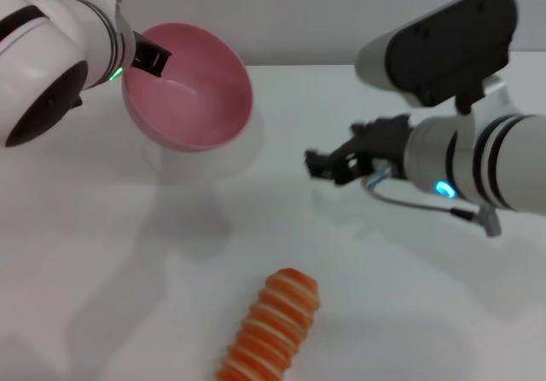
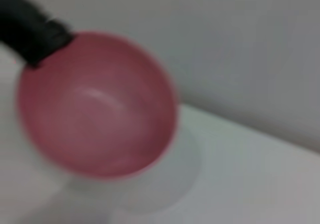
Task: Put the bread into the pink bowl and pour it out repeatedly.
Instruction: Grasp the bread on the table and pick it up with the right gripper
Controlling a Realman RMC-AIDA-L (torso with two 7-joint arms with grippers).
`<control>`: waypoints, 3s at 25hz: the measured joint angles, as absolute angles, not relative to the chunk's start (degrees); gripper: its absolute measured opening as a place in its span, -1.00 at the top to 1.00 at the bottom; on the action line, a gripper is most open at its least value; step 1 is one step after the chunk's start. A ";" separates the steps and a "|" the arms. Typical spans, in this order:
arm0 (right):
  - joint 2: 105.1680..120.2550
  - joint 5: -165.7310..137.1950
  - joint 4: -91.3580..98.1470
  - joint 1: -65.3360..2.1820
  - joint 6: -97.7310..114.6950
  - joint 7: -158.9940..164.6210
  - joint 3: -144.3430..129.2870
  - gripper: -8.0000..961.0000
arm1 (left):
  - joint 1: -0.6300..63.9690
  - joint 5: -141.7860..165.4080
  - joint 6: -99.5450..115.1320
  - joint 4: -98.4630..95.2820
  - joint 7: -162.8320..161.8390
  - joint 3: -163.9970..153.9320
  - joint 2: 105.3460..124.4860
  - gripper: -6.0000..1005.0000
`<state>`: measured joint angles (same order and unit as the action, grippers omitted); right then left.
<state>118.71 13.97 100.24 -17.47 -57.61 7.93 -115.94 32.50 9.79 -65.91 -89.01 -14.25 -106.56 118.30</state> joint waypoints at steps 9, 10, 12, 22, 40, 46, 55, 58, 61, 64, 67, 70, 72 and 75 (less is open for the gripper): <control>118.67 22.21 99.73 -19.40 -66.26 1.88 -113.71 -0.49 | 33.82 9.58 -64.71 -84.80 -14.21 -106.09 118.30 0.92; 118.69 22.62 99.69 -19.53 -67.04 1.26 -113.58 -0.49 | 33.85 9.56 -64.55 -84.55 -14.20 -106.05 118.30 0.92; 118.77 24.04 99.47 -19.74 -68.25 0.19 -113.17 -0.49 | 34.06 9.53 -64.38 -84.24 -14.19 -106.00 118.33 0.92; 118.97 37.94 90.67 -21.28 -63.81 -5.78 -114.84 -0.49 | 35.05 9.41 -64.23 -82.95 -14.14 -105.38 118.48 0.92; 119.00 38.03 84.74 -21.71 -60.42 -5.84 -115.47 -0.50 | 35.24 9.40 -63.60 -82.17 -14.20 -105.56 118.56 0.92; 119.09 38.46 82.77 -22.55 -59.48 -5.83 -115.83 -0.50 | 35.30 9.41 -63.60 -82.19 -14.20 -105.65 118.57 0.92; 119.18 39.94 80.55 -23.19 -57.80 -5.78 -116.02 -0.50 | 35.33 9.41 -63.40 -82.19 -14.19 -105.64 118.53 0.92; 119.18 40.42 79.68 -23.63 -57.34 -5.85 -116.02 -0.50 | 35.33 9.40 -63.24 -82.18 -14.18 -105.63 118.49 0.92; 119.18 41.26 79.15 -24.01 -57.16 -5.91 -116.02 -0.50 | 35.33 9.41 -63.20 -82.18 -14.16 -105.61 118.48 0.92; 119.18 41.45 78.71 -24.08 -56.80 -5.93 -116.04 -0.50 | 35.33 9.43 -63.17 -82.17 -14.15 -105.59 118.47 0.92; 119.18 41.53 77.95 -24.40 -56.61 -5.95 -116.11 -0.50 | 35.33 9.45 -63.05 -82.18 -14.15 -105.57 118.47 0.92; 119.16 41.92 77.16 -24.99 -56.76 -5.77 -115.89 -0.50 | 35.34 9.56 -63.03 -82.18 -14.14 -105.61 118.47 0.92; 119.07 42.66 76.64 -25.32 -56.92 -5.78 -115.64 -0.50 | 35.33 9.58 -63.02 -82.19 -14.14 -105.67 118.47 0.92; 118.93 43.59 76.37 -25.69 -57.55 -7.07 -115.75 -0.48 | 35.33 9.66 -63.01 -82.18 -14.15 -105.81 118.47 0.92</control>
<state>118.93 43.59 76.37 -25.69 -57.54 -7.07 -115.75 35.33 9.66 -63.01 -82.18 -14.15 -105.81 118.47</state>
